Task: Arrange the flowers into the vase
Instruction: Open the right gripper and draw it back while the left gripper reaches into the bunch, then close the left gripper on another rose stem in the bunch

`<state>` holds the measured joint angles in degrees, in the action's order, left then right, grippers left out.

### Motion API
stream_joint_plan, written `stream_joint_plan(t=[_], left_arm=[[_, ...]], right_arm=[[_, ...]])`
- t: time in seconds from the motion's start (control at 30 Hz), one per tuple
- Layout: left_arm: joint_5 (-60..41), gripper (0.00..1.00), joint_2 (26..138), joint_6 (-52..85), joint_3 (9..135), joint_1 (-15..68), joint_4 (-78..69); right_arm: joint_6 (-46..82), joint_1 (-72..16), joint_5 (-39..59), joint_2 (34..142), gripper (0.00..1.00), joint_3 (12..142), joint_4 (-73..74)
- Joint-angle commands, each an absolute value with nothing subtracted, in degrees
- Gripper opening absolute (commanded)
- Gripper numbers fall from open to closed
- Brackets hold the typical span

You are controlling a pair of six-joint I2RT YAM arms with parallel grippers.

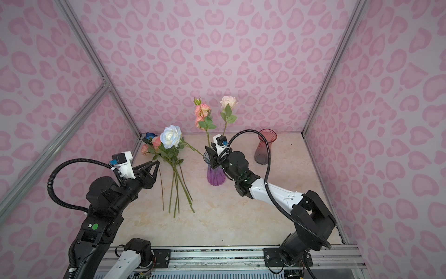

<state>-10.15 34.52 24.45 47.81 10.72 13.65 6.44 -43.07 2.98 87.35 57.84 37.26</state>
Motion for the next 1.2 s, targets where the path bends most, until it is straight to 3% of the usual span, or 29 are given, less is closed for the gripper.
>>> stream_joint_plan(t=[0.0,0.5,0.77,1.17], left_arm=[[-6.68,0.42,35.7,26.05,48.68,10.72,13.93],[3.42,0.45,45.08,28.16,49.16,10.29,16.9],[0.69,0.46,64.04,32.64,54.03,6.28,16.42],[-1.53,0.39,93.35,40.47,66.27,5.82,12.07]], right_arm=[[5.54,-43.33,1.6,84.69,0.35,57.05,35.9],[5.69,-44.74,-0.58,68.34,0.36,46.8,31.78],[7.82,-44.76,-5.82,56.23,0.34,39.74,25.48],[10.54,-42.83,-6.52,49.92,0.33,33.02,23.75]])
